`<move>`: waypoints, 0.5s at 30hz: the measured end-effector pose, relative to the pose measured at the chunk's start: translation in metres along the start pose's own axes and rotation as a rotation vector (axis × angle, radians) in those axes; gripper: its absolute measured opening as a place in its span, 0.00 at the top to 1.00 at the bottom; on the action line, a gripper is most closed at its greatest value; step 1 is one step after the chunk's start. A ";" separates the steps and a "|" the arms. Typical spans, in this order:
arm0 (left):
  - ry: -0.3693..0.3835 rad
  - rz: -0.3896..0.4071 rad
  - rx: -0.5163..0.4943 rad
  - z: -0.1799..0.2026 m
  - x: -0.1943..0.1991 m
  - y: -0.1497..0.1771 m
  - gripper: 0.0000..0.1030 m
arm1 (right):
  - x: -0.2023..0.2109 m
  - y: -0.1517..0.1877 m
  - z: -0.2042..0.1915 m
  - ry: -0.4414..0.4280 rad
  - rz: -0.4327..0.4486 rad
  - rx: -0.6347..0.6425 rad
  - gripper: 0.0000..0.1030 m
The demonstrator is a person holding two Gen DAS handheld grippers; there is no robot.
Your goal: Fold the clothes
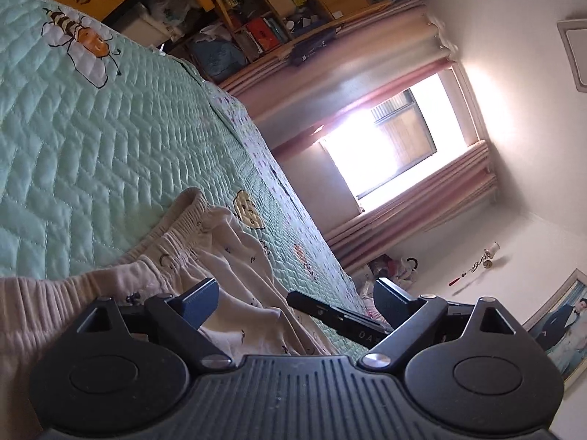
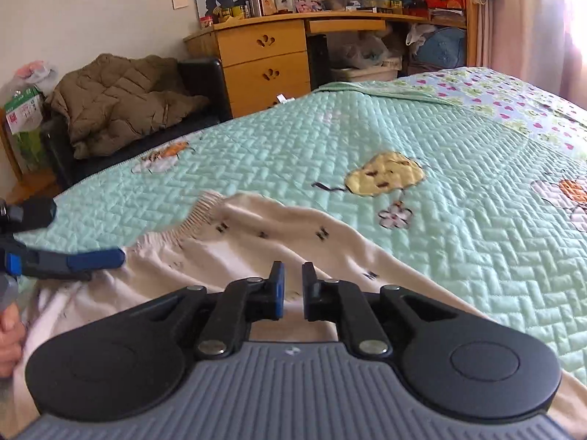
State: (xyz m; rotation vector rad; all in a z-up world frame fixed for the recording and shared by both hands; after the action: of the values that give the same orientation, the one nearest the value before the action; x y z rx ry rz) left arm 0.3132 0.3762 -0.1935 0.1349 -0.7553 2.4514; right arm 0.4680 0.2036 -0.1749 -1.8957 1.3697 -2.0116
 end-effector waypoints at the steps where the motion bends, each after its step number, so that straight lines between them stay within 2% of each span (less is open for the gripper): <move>1: -0.003 -0.004 -0.011 0.002 -0.001 0.001 0.09 | -0.007 -0.003 -0.002 -0.015 -0.023 0.004 0.87; 2: -0.008 -0.009 -0.022 0.003 -0.002 0.002 0.08 | -0.014 -0.006 -0.004 -0.030 -0.045 0.007 0.86; 3: -0.012 -0.018 -0.027 0.003 -0.004 0.001 0.08 | -0.033 -0.010 0.002 -0.006 -0.114 0.023 0.87; 4: -0.014 -0.026 -0.027 0.002 -0.006 0.001 0.08 | -0.052 -0.013 0.009 0.021 -0.185 0.040 1.00; 6: -0.011 -0.042 -0.013 -0.003 -0.010 0.002 0.08 | -0.060 -0.039 0.041 0.093 -0.120 -0.048 1.00; 7: -0.010 -0.046 -0.002 -0.006 -0.011 0.002 0.08 | -0.060 -0.050 0.058 0.212 -0.084 -0.096 1.00; 8: -0.006 -0.048 0.006 -0.009 -0.011 0.001 0.08 | -0.055 -0.055 0.064 0.218 -0.056 -0.123 0.92; 10: 0.006 -0.045 0.016 -0.011 -0.009 0.000 0.08 | -0.044 -0.063 0.075 0.216 -0.001 -0.173 0.92; 13: 0.019 -0.039 0.028 -0.013 -0.008 -0.001 0.08 | -0.012 -0.050 0.051 0.111 0.028 -0.120 0.90; 15: 0.028 -0.036 0.032 -0.014 -0.007 -0.001 0.08 | 0.004 -0.031 0.035 0.092 -0.038 -0.069 0.87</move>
State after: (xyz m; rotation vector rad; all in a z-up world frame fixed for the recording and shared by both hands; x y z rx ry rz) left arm 0.3209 0.3809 -0.2068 0.1254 -0.6958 2.4269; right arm 0.5120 0.2007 -0.1582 -1.8934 1.4530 -2.1209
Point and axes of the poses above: each gripper's, at about its wrist camera, not at the fingertips, and x roughly against the way its jaws point, z to its right, y to its underside, the point moved 7 cm from there along -x, roughly the way its jaws point, and after that the axes turned 14 degrees about -z, right-handed, at the moved point
